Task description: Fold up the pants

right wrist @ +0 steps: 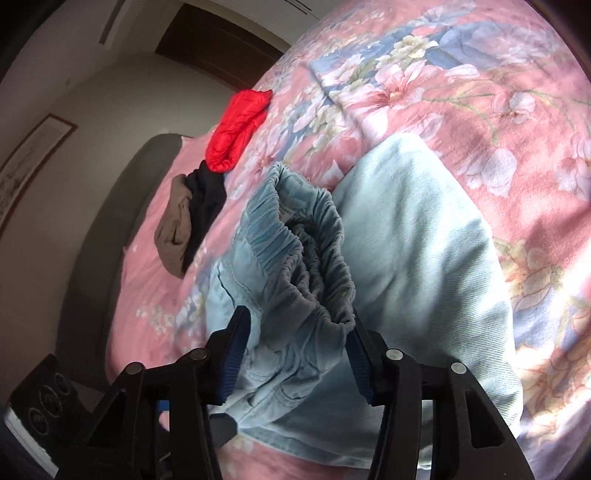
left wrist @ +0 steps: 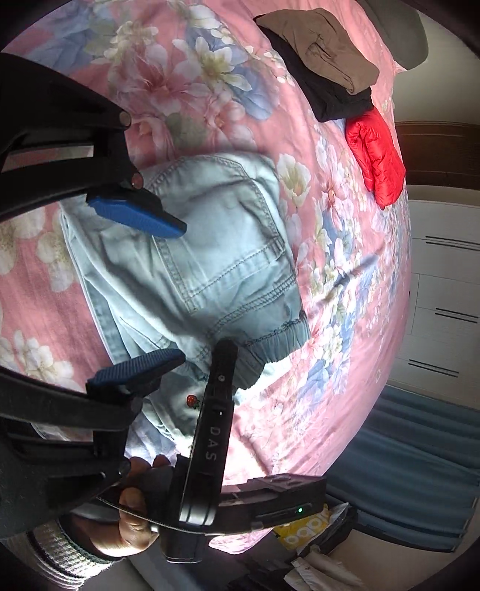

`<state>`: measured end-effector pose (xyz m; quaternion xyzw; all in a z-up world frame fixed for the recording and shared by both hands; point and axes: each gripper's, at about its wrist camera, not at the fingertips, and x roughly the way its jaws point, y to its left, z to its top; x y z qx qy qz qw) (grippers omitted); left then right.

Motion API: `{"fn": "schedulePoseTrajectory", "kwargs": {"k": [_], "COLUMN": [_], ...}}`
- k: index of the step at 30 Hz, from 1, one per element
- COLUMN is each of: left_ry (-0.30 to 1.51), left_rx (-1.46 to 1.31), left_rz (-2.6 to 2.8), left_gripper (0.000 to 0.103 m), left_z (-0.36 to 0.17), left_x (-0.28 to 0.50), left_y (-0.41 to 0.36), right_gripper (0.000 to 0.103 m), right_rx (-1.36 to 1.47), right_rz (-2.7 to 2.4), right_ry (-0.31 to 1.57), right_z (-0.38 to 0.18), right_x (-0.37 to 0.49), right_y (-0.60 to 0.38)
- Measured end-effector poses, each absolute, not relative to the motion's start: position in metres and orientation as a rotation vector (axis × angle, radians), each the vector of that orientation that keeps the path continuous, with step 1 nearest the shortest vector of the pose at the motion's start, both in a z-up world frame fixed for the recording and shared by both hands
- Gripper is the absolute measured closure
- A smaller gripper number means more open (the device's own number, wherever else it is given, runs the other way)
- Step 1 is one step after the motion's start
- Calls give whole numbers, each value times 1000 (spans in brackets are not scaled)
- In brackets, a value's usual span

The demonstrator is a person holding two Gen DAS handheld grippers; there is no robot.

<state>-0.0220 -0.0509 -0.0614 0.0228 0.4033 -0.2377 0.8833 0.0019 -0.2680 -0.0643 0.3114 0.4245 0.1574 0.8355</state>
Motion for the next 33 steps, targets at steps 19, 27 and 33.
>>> {"fn": "schedulePoseTrajectory", "kwargs": {"k": [19,27,33], "left_ry": [946,932,919], "left_rx": [-111,-87,-70], "left_rz": [-356,-377,-388], "left_gripper": [40,40,40], "left_z": [-84,-81,-78], "left_x": [15,20,26], "left_y": [2,-10,-16], "right_gripper": [75,75,36], "right_rx": [684,656,573], "right_rz": [176,139,53], "right_ry": [760,852,797], "right_z": [-68,-79,-63], "right_x": [-41,-34,-52], "right_y": [-310,-330,-342]}}
